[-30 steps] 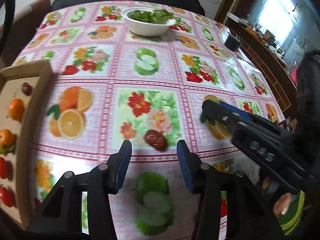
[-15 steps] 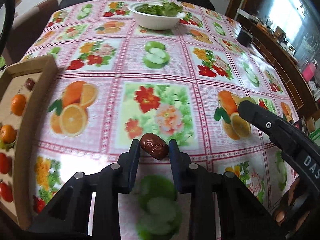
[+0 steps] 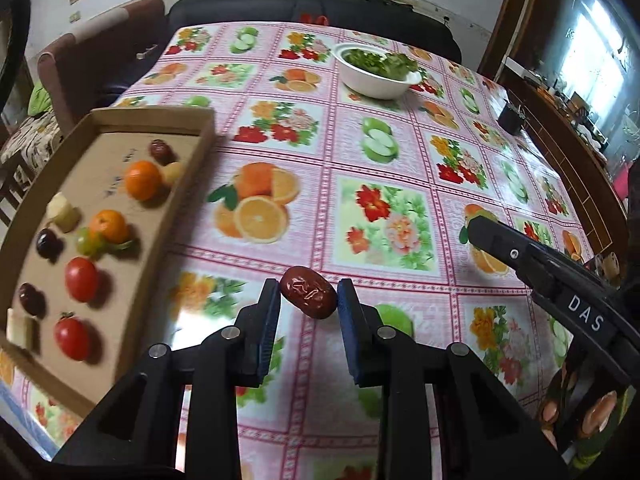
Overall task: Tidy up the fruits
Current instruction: 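Carry the red date and green grape over the cardboard box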
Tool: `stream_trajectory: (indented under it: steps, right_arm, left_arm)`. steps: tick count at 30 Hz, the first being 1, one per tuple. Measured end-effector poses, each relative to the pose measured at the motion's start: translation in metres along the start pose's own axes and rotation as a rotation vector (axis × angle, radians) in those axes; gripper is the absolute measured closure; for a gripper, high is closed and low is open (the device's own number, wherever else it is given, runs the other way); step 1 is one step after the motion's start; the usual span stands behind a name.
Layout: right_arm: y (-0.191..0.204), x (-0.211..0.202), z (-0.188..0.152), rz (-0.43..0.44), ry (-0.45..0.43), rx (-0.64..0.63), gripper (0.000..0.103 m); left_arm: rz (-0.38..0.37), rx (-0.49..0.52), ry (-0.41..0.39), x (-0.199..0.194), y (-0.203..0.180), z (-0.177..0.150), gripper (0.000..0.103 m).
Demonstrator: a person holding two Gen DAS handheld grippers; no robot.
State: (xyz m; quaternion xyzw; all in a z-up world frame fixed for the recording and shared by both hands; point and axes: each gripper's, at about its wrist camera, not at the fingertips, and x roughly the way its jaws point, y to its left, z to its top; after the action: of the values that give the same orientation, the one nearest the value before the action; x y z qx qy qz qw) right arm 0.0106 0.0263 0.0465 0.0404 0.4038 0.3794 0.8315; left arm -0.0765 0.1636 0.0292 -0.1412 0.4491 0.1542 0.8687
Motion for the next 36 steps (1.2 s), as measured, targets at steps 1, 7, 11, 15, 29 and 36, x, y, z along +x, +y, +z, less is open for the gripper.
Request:
stream_trajectory:
  steps: [1, 7, 11, 15, 29, 36]
  right_arm:
    - [0.004, 0.0, 0.0, 0.008, 0.002, -0.007, 0.079]
    - [0.028, 0.004, -0.001, 0.054, 0.016, -0.058, 0.079]
    - [0.043, 0.008, -0.001, 0.084, 0.027, -0.076, 0.079]
    - [0.057, 0.012, 0.0, 0.115, 0.043, -0.098, 0.079]
    - [0.098, 0.029, 0.0, 0.199, 0.087, -0.164, 0.079]
    - [0.117, 0.036, 0.003, 0.218, 0.098, -0.197, 0.079]
  left_arm:
    - [0.004, -0.003, -0.003, -0.002, 0.003, -0.002, 0.077]
    - [0.019, -0.027, -0.007, -0.014, 0.025, -0.013, 0.077]
    - [0.032, -0.048, -0.011, -0.022, 0.039, -0.019, 0.077]
    - [0.047, -0.067, -0.024, -0.031, 0.053, -0.024, 0.077]
    - [0.109, -0.113, -0.057, -0.053, 0.092, -0.032, 0.076]
    - [0.125, -0.137, -0.065, -0.056, 0.108, -0.033, 0.076]
